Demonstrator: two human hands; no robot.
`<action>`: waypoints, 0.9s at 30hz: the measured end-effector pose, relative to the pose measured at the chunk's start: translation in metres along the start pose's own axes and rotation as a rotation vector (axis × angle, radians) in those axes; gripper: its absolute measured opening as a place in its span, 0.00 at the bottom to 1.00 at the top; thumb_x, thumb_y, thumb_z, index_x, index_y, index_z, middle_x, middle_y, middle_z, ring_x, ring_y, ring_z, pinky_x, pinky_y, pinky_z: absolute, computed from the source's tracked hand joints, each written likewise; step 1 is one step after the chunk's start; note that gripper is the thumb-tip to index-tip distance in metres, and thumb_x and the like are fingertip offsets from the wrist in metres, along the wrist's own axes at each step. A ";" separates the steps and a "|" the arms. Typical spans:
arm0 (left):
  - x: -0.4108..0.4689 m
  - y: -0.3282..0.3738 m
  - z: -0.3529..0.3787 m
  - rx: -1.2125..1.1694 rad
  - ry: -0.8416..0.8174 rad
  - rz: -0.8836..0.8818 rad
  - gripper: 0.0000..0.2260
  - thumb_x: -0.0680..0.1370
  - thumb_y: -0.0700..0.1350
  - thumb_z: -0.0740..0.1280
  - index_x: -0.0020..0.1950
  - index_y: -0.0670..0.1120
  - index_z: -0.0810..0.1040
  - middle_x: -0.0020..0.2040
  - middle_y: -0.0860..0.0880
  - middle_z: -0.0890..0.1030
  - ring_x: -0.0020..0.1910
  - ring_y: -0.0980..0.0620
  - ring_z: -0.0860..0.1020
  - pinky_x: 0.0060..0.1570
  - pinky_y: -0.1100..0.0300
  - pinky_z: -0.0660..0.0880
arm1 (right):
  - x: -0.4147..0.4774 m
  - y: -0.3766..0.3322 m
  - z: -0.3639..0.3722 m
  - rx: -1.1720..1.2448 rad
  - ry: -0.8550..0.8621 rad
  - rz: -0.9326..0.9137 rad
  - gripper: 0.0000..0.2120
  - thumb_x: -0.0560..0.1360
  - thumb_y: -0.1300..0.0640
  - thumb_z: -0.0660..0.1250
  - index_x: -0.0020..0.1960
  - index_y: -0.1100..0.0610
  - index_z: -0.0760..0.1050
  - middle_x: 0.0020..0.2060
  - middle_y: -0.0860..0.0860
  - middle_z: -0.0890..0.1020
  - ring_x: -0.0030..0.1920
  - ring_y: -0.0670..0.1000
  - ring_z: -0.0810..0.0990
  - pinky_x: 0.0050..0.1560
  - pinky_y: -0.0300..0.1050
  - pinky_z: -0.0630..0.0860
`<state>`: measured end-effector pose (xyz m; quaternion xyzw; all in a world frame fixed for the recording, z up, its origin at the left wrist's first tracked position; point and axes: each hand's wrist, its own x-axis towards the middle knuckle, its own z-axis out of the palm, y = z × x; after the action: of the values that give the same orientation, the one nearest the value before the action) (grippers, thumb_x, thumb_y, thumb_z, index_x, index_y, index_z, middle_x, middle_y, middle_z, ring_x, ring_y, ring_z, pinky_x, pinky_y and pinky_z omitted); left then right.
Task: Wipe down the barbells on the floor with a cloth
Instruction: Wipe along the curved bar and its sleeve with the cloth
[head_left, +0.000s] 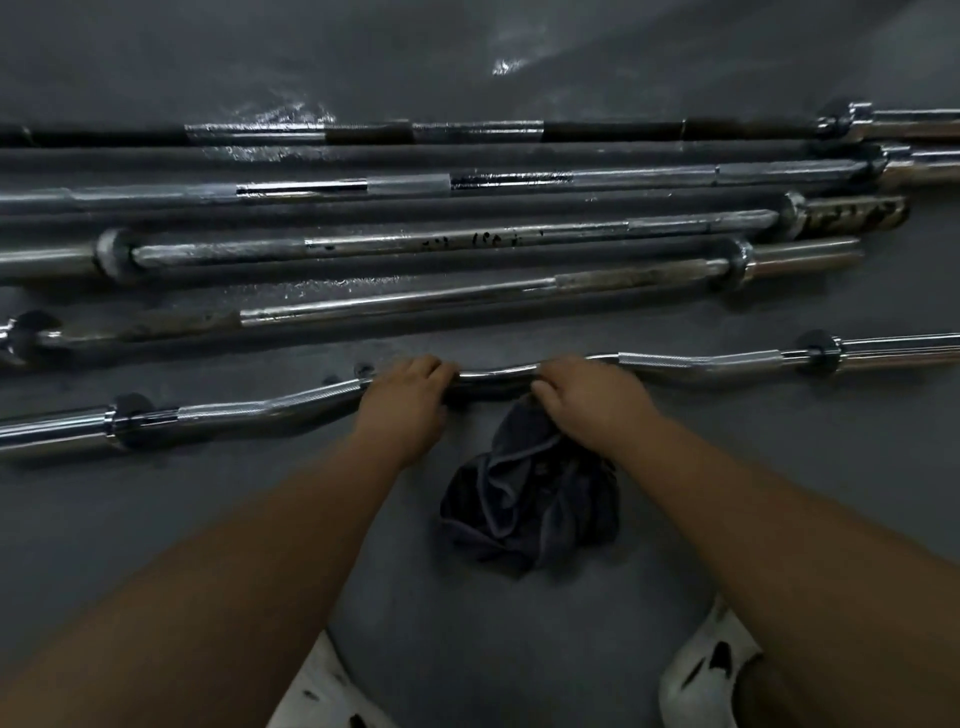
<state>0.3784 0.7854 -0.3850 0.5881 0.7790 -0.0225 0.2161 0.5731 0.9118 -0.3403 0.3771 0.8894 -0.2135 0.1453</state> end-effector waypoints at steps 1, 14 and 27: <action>0.005 -0.004 0.001 0.007 0.001 0.006 0.23 0.75 0.48 0.66 0.70 0.51 0.70 0.65 0.48 0.74 0.63 0.42 0.72 0.62 0.50 0.70 | 0.009 0.001 0.004 -0.094 0.066 0.022 0.09 0.80 0.54 0.60 0.55 0.54 0.76 0.55 0.55 0.78 0.56 0.60 0.77 0.46 0.49 0.71; 0.001 -0.003 0.007 0.060 0.008 0.038 0.09 0.80 0.45 0.62 0.59 0.49 0.76 0.55 0.48 0.77 0.53 0.44 0.76 0.44 0.53 0.73 | 0.023 0.007 0.037 -0.272 0.133 0.011 0.08 0.74 0.56 0.68 0.53 0.52 0.75 0.52 0.52 0.79 0.54 0.58 0.75 0.48 0.49 0.66; -0.058 0.005 0.038 0.047 -0.064 0.168 0.09 0.78 0.48 0.66 0.58 0.52 0.77 0.54 0.50 0.75 0.52 0.45 0.76 0.37 0.56 0.70 | -0.041 0.008 0.057 -0.314 -0.001 -0.099 0.09 0.76 0.51 0.67 0.55 0.49 0.75 0.54 0.48 0.79 0.57 0.54 0.76 0.53 0.50 0.67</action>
<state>0.4078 0.7235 -0.3975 0.6552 0.7191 -0.0413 0.2280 0.6124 0.8642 -0.3751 0.3053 0.9293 -0.0787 0.1922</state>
